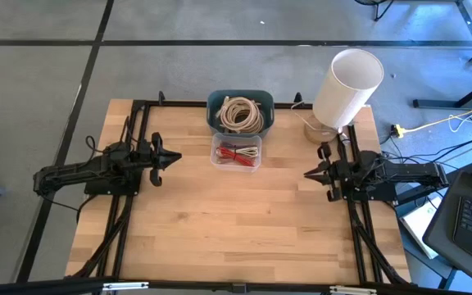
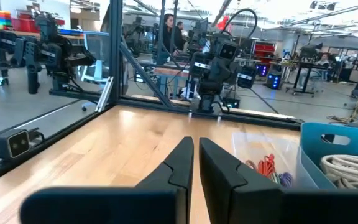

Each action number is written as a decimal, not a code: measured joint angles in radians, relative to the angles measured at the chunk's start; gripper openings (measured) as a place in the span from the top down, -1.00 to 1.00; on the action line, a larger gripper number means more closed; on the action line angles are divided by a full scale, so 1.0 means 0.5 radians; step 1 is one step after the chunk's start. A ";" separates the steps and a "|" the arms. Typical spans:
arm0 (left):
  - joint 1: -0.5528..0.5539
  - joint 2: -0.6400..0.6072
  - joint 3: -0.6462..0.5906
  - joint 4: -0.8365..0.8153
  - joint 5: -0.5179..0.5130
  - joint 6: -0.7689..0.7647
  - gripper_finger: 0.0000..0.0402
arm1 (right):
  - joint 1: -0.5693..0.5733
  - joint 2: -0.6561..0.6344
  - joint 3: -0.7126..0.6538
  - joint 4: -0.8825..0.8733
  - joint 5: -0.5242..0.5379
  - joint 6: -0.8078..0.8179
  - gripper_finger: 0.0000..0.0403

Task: Pick & Place USB Port
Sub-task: Return to Home Position

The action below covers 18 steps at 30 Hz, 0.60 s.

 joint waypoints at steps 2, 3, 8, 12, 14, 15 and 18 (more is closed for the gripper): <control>0.000 0.000 0.000 0.000 0.000 0.000 0.91 | 0.000 0.000 0.000 -0.001 0.010 -0.006 0.85; 0.000 0.000 0.000 0.000 0.000 0.000 0.91 | 0.000 0.000 0.000 -0.001 0.010 -0.005 0.85; 0.000 0.000 0.000 0.000 0.000 0.000 0.91 | 0.000 0.000 0.000 -0.002 0.011 -0.003 0.85; 0.000 0.000 0.000 0.000 0.000 0.000 0.91 | 0.000 0.000 0.000 -0.002 0.012 -0.004 0.85; 0.000 0.000 0.000 0.000 0.000 0.000 0.91 | 0.000 0.000 0.000 -0.003 0.013 -0.004 0.85; 0.000 0.000 0.000 0.000 0.000 0.000 0.91 | 0.000 0.000 0.000 -0.003 0.014 -0.004 0.85; 0.000 0.000 0.000 0.000 0.000 0.000 0.91 | 0.000 0.000 0.000 -0.003 0.018 -0.004 0.85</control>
